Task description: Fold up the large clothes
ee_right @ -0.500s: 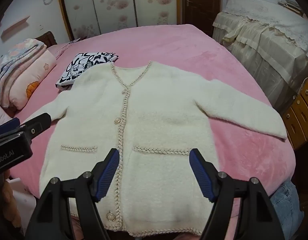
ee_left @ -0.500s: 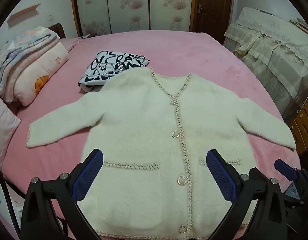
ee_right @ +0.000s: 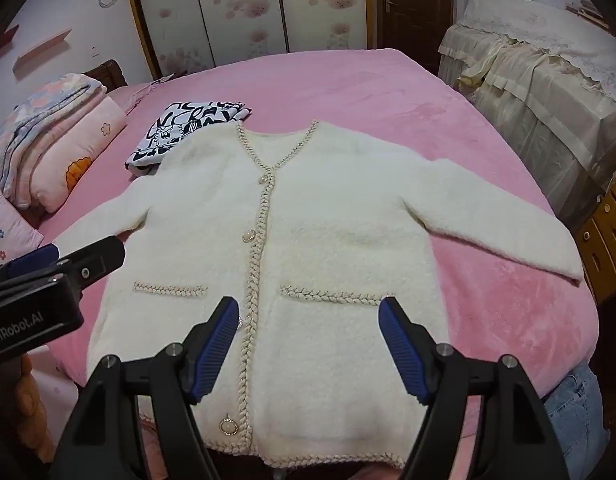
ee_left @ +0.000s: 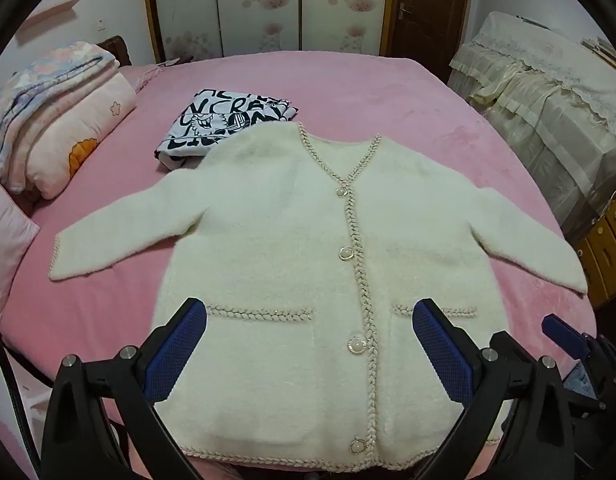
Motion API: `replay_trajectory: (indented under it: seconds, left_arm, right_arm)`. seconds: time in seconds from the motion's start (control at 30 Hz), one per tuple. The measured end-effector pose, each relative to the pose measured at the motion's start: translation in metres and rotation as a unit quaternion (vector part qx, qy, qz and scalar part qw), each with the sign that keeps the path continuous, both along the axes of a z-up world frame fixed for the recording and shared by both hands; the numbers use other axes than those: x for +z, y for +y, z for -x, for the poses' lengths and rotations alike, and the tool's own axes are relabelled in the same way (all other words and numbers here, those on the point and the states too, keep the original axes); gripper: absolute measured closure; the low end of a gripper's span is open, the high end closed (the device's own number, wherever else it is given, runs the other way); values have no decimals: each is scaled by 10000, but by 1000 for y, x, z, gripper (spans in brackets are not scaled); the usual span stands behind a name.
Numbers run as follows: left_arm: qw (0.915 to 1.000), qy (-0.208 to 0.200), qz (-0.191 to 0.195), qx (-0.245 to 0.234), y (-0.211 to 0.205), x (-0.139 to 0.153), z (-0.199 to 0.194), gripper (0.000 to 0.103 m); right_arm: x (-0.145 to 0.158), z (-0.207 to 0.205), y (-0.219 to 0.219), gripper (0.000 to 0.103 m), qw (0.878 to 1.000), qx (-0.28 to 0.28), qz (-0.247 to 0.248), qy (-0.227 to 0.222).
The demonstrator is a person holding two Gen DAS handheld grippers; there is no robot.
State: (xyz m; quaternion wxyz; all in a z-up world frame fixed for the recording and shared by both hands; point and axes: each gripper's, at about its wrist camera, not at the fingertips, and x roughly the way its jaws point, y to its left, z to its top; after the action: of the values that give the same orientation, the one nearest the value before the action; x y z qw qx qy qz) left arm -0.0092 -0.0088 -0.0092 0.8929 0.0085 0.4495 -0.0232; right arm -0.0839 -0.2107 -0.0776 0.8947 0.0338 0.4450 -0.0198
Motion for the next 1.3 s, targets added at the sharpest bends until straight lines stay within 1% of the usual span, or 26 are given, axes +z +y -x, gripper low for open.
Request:
replay_trajectory:
  seconds: [0.03,0.07,0.1,0.23,0.3,0.4,0.47,0.73,0.87,1.07,1.2,1.3]
  left_arm:
    - [10000,2,-56,-17,-3,0,1,1]
    - [10000,1,-70,-28,-2,1,2,1]
    - [10000,-7,-65,-49,-3,2,4,1]
    - [9998,-41,65,-196,-3,5,11,1]
    - [9997,-78,2,-249,-4,7,13,1]
    - [9996,-137,-171,-193,-5,9,15,1]
    - [9995,-150,-196,-198,-5,10,16,1]
    - [9996,-125,-19,-248,-2,10,14,1]
    - [9994,-225,151,-192,1,11,14,1]
    - [9991,-315,275,-95,4,12,11,1]
    - [9989,-385,266,-22,6,11,12,1]
    - [9990,-329,291,-41,7,10,11,1]
  right_arm:
    - [0,-1,-2,30,10000,-10,6,4]
    - [1,1,-2,30,9998,-202,60,8]
    - [4,4,4,30,9997,-207,87,-8]
    - [4,6,5,30,9998,-188,114,-29]
    - [5,8,7,30,9997,-175,164,-58]
    - [7,12,7,30,9997,-153,193,-72]
    - [8,13,7,30,9997,-148,197,-69]
    - [8,16,7,30,9997,-160,177,-40]
    - [8,16,3,30,9997,-188,155,-19]
    - [9,15,1,30,9996,-223,143,-2]
    - [8,15,0,30,9996,-239,127,-1]
    - [8,15,0,30,9996,-240,120,1]
